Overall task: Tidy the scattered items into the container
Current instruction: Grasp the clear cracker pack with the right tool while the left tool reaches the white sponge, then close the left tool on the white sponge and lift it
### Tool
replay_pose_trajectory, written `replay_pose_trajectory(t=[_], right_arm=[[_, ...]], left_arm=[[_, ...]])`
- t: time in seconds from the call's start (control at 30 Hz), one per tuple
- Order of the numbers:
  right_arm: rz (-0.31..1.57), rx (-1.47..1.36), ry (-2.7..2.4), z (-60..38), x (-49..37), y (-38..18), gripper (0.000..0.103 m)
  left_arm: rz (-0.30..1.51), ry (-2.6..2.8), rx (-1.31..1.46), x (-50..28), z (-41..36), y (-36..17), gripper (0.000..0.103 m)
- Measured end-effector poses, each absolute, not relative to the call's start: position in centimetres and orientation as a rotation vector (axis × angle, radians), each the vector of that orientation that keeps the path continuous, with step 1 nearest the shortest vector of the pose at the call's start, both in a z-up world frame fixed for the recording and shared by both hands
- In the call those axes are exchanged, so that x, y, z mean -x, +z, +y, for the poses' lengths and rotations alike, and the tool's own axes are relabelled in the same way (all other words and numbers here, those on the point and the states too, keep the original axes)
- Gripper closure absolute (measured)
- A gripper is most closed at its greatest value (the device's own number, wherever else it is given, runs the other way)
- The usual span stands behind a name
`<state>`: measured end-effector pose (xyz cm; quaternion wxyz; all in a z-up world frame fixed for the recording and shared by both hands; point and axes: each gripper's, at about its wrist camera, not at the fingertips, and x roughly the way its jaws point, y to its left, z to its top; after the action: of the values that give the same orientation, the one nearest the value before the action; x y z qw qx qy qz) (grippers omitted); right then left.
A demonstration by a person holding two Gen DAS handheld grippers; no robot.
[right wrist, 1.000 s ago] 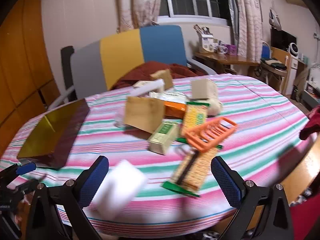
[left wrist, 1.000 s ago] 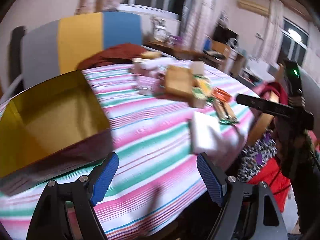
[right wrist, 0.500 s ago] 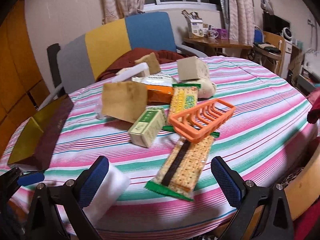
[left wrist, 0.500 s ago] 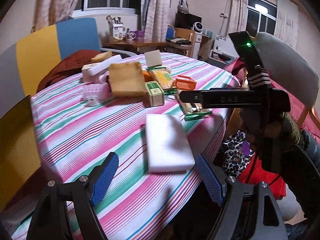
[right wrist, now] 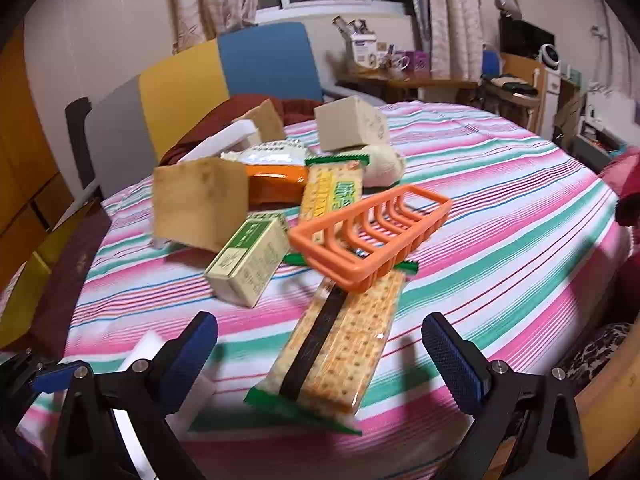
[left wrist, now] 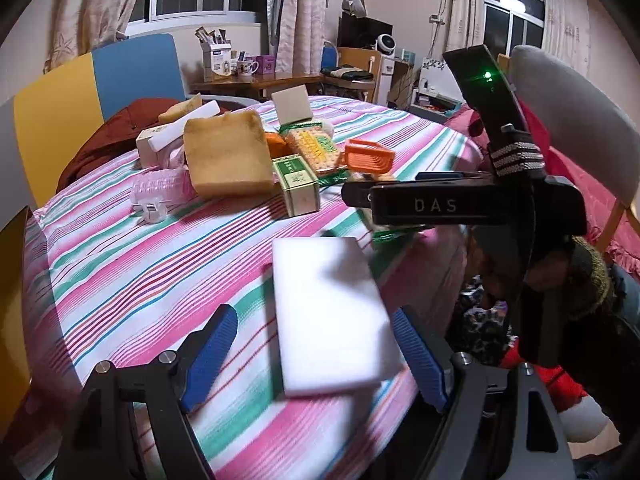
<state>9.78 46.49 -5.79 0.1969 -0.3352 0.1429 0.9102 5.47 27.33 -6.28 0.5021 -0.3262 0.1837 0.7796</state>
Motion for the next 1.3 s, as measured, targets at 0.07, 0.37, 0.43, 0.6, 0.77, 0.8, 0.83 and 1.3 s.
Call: replay_pose_trajectory(t=[0.07,0.37,0.43,0.6,0.77,0.8,0.83,1.3], right_arm=[[0.401,0.961,2.529,46.6,-9.4,-6.3,0.0],[0.301,1.029,2.49,45.6,-8.5,-7.9,0.0],[0.301,1.03,2.491,45.6,-8.5,-7.8,0.001],[0.322,0.994,2.457,46.1,-9.3,-7.5,0.025],[0.334,0.986,2.441,46.7,-10.0,-7.1,0.049],[0.335,0.984,2.439,46.7,-10.0,-7.1,0.05],[0.335,0.982,2.439,46.6,-10.1,-7.0,0.052],[0.319,1.023,2.546,44.3,-11.5,-6.6,0.055]], left_arm=[[0.426,1.876,0.793,-5.1,27.5,-6.7,0.02],[0.318,1.837,0.863,-3.8,27.3,-7.5,0.013],[0.311,1.83,0.864,-3.9,27.4,-7.6,0.011],[0.339,1.854,0.839,-4.3,27.6,-7.6,0.01],[0.357,1.876,0.826,-4.6,27.6,-7.4,0.011],[0.36,1.877,0.825,-4.6,27.6,-7.4,0.012],[0.362,1.877,0.823,-4.6,27.6,-7.4,0.014],[0.274,1.847,0.833,-5.0,25.8,-6.6,0.058]])
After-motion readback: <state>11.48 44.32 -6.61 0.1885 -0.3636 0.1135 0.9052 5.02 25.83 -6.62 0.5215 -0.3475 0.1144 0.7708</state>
